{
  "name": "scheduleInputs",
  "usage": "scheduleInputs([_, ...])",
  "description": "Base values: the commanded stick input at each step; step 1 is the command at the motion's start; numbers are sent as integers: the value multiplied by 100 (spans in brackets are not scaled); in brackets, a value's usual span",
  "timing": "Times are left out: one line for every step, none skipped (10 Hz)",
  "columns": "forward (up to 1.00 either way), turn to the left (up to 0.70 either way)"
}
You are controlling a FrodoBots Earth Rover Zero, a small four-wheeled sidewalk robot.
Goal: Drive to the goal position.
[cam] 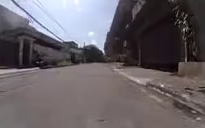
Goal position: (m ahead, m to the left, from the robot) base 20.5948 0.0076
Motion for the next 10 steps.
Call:
scheduleInputs([100, 0])
scheduleInputs([100, 0])
scheduleInputs([100, 0])
scheduleInputs([100, 0])
scheduleInputs([100, 0])
scheduleInputs([100, -21])
scheduleInputs([100, -40])
scheduleInputs([100, -40])
scheduleInputs([100, -33])
scheduleInputs([100, -25])
